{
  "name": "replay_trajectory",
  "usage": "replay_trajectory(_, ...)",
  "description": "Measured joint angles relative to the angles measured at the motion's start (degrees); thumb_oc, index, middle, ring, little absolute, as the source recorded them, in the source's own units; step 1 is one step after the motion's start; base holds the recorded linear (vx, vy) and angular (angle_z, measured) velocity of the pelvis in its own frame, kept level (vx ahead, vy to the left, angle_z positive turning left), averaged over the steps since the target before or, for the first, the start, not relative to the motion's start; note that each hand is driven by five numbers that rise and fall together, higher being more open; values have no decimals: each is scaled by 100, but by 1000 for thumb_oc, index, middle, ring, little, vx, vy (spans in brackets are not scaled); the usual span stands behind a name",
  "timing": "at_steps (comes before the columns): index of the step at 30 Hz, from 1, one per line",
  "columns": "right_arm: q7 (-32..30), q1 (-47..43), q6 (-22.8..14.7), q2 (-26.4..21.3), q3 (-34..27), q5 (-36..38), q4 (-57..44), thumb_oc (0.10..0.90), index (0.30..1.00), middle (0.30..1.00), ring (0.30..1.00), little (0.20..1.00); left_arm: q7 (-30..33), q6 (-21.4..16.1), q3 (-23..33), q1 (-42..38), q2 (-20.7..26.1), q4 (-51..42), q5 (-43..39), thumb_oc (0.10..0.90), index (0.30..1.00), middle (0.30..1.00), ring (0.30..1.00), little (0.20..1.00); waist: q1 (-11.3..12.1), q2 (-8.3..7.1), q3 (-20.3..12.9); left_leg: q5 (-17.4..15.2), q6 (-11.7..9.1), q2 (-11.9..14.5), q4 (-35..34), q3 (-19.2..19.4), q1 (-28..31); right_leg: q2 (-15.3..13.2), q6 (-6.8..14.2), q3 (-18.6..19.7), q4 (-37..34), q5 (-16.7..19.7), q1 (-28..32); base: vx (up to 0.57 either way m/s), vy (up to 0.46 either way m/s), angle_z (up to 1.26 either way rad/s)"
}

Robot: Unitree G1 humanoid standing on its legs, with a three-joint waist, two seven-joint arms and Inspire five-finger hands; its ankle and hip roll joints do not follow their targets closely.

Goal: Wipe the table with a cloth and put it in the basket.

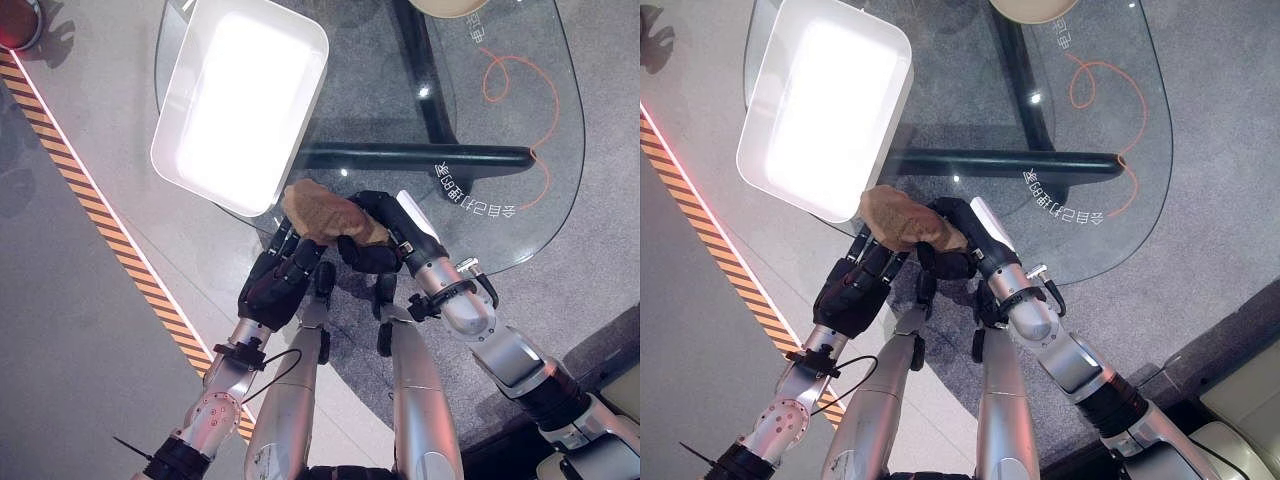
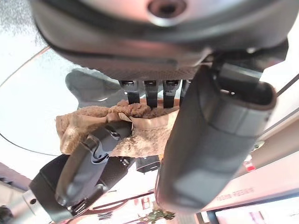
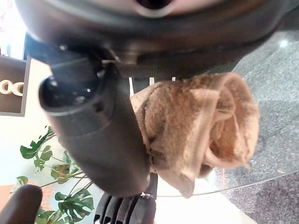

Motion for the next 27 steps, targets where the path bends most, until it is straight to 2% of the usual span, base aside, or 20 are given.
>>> replay_trajectory(6, 31, -268, 47, 29, 60, -515, 0, 100, 300, 300, 300, 200, 53, -240, -31, -90, -81, 0, -27, 800, 900, 900, 900, 900, 7, 0, 0, 18, -27, -2, -28, -44, -6, -5, -6, -44, -5, -4, 0, -5, 2, 2)
replay_trajectory(9, 35, -357, 50, 28, 98, -1067, -4, 100, 300, 300, 300, 200, 134, -266, -42, -148, -173, 0, -72, 800, 900, 900, 900, 900, 2, 0, 0, 37, -37, -3, -66, -89, -6, -12, -20, -91, -11, -14, 0, -6, 22, 6)
replay_trajectory(13, 169, -439, 50, 16, 108, -1390, -11, 100, 300, 300, 300, 200, 133, -344, -119, -146, -267, 0, -329, 800, 900, 900, 900, 900, 5, 0, 0, 44, -41, 1, -84, -118, -10, -9, -33, -122, -22, -27, 0, -1, 12, 3)
replay_trajectory(21, 495, -769, 250, -46, 222, -1326, -21, 100, 300, 300, 300, 200, 137, -528, -179, -142, -285, 0, -427, 800, 900, 900, 900, 900, 12, 0, 0, 46, -44, 5, -84, -131, -11, -5, -43, -135, -16, -42, 0, 0, 0, 0)
replay_trajectory(27, 671, -880, 283, -172, 228, -912, -21, 100, 300, 300, 300, 200, 143, -592, -207, -141, -284, 0, -429, 800, 900, 900, 900, 900, 31, 0, 0, 48, -47, 2, -84, -138, -11, -8, -43, -140, -9, -42, 0, 0, 0, 0)
